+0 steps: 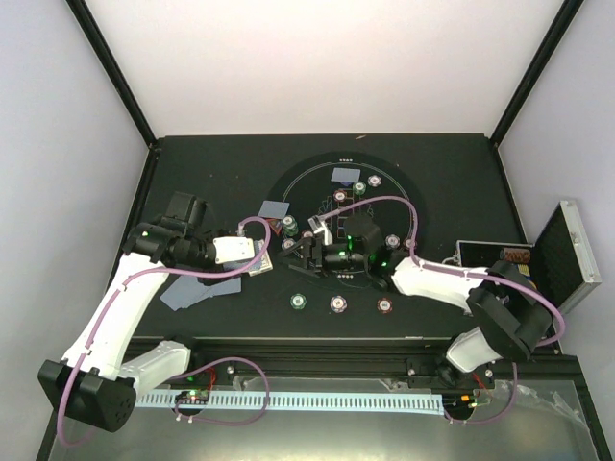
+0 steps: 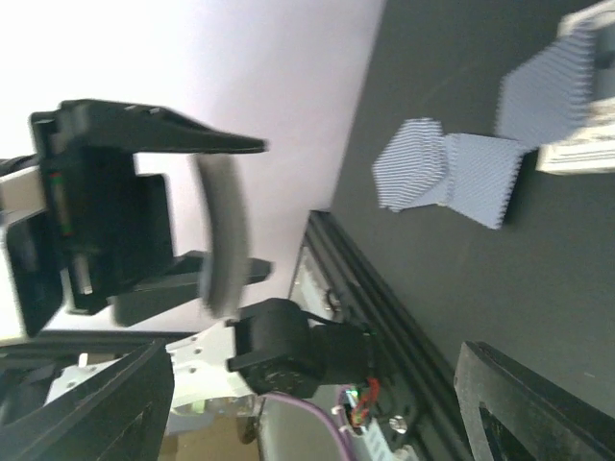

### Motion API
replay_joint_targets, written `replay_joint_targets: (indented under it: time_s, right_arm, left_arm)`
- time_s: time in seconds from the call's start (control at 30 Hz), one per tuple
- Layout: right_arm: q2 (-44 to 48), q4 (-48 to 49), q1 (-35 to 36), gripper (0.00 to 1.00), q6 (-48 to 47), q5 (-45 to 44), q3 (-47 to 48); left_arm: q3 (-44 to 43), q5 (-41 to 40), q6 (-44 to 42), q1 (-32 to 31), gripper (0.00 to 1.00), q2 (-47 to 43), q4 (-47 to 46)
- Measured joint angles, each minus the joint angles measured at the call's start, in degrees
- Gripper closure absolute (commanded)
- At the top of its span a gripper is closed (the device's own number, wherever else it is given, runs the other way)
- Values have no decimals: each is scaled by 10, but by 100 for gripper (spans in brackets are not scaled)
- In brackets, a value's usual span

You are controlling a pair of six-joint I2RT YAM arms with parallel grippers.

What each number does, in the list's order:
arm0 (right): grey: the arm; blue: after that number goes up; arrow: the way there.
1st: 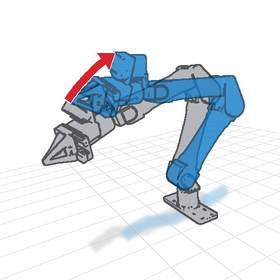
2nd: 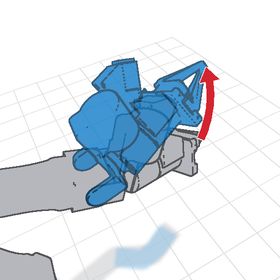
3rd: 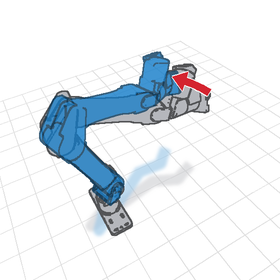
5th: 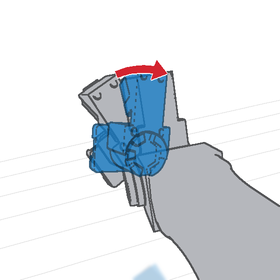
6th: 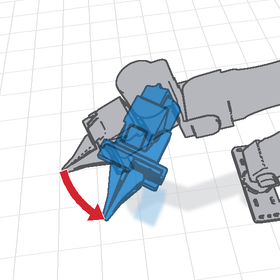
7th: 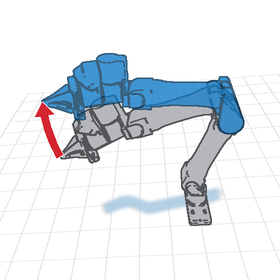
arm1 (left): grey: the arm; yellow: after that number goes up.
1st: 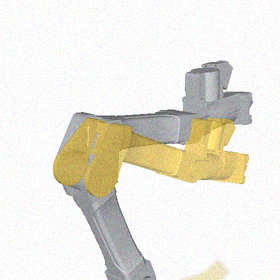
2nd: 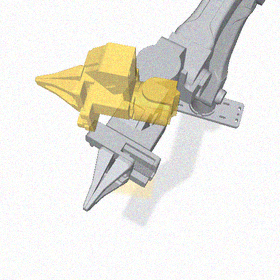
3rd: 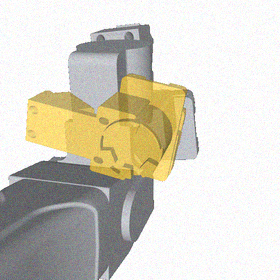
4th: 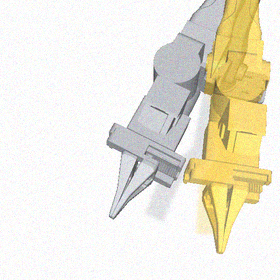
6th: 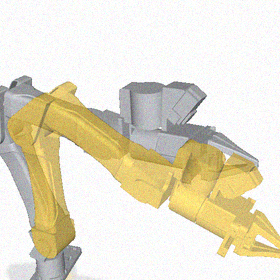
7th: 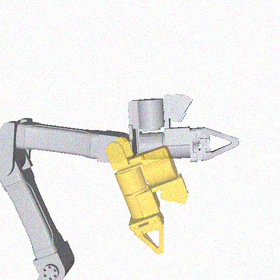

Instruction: Distribute texas hold em gaming equipment

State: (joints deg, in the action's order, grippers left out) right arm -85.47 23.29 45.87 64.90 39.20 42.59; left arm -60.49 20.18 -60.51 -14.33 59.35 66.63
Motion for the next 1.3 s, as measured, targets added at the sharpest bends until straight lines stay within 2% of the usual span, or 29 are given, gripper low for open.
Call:
replay_joint_targets:
  time_s: [0.23,0.97,1.3]
  right_arm:
    - [-36,101,36,17,54,1,10]
    - [-205,180,88,23,111,27,143]
    - [-233,205,84,35,126,36,144]
  left_arm:
    - [0,0,0,0,98,0,0]
    - [0,0,-3,0,99,7,0]
    - [1,0,-4,0,98,7,0]
